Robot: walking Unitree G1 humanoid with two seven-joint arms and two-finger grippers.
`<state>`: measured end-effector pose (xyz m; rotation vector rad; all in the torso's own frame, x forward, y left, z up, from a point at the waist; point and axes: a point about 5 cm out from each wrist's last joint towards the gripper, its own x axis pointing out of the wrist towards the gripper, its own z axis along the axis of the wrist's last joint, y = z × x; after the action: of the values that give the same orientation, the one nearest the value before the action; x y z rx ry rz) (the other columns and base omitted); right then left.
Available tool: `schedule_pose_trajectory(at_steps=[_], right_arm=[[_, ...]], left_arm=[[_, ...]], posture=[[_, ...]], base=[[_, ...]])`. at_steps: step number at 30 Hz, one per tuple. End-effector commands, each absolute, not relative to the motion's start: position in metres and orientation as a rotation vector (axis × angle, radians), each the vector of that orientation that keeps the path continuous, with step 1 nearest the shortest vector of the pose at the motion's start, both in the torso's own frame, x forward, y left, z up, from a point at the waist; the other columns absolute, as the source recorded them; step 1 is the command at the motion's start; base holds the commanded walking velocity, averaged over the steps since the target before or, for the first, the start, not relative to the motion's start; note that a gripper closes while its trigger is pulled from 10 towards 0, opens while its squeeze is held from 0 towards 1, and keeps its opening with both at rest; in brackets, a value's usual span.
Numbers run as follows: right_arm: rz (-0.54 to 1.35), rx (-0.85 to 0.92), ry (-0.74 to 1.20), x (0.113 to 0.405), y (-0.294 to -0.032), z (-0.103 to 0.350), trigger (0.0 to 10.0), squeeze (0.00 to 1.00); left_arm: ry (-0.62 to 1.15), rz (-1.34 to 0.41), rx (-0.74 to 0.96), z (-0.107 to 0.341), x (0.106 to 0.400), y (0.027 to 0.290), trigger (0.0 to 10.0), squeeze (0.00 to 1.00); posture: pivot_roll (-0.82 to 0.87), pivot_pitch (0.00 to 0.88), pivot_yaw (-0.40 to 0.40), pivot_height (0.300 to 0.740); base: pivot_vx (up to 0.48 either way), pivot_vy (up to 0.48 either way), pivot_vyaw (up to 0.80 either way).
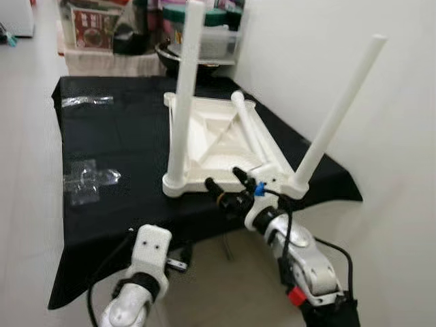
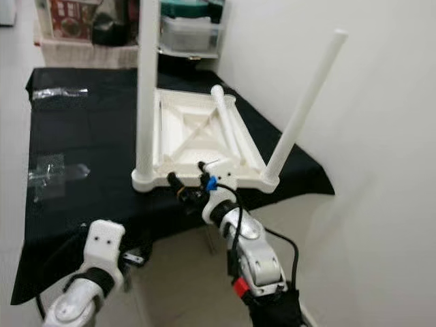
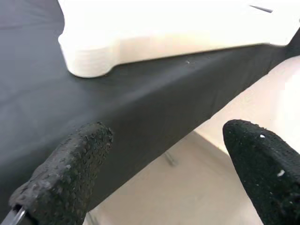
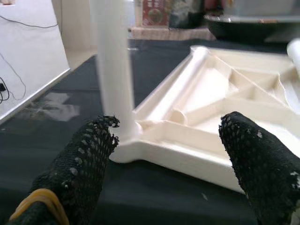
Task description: Building children table
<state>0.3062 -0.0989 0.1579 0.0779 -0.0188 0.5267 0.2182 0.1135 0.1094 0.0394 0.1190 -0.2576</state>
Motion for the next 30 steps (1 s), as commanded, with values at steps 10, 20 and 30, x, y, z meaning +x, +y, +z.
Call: schedule_pose_trajectory(at_steps=[10, 20, 30], right_arm=[[0.452, 0.033, -0.08, 0.314, -0.1, 0.163, 10.0, 0.0], [0.476, 0.143, -0.082, 0.337, -0.099, 0.184, 10.0, 0.0], [0.607, 0.12, -0.107, 0.36, -0.064, 0.206, 10.0, 0.0]], left_arm=[[0.136, -0.254, 0.033, 0.107, 0.215, 0.115, 10.0, 0.0], [0.126, -0.254, 0.019, 0.109, 0.214, 0.116, 10.0, 0.0], [0.104, -0.232, 0.021, 0.114, 0.212, 0.118, 10.0, 0.0]], posture=[[0.12, 0.078, -0.16, 0.74], [0.12, 0.084, -0.158, 0.74], [0.13, 0.104, -0.17, 0.74]], base=[[0.0, 0.0, 0.48], [0.0, 0.0, 0.0], [0.0, 0.0, 0.0]])
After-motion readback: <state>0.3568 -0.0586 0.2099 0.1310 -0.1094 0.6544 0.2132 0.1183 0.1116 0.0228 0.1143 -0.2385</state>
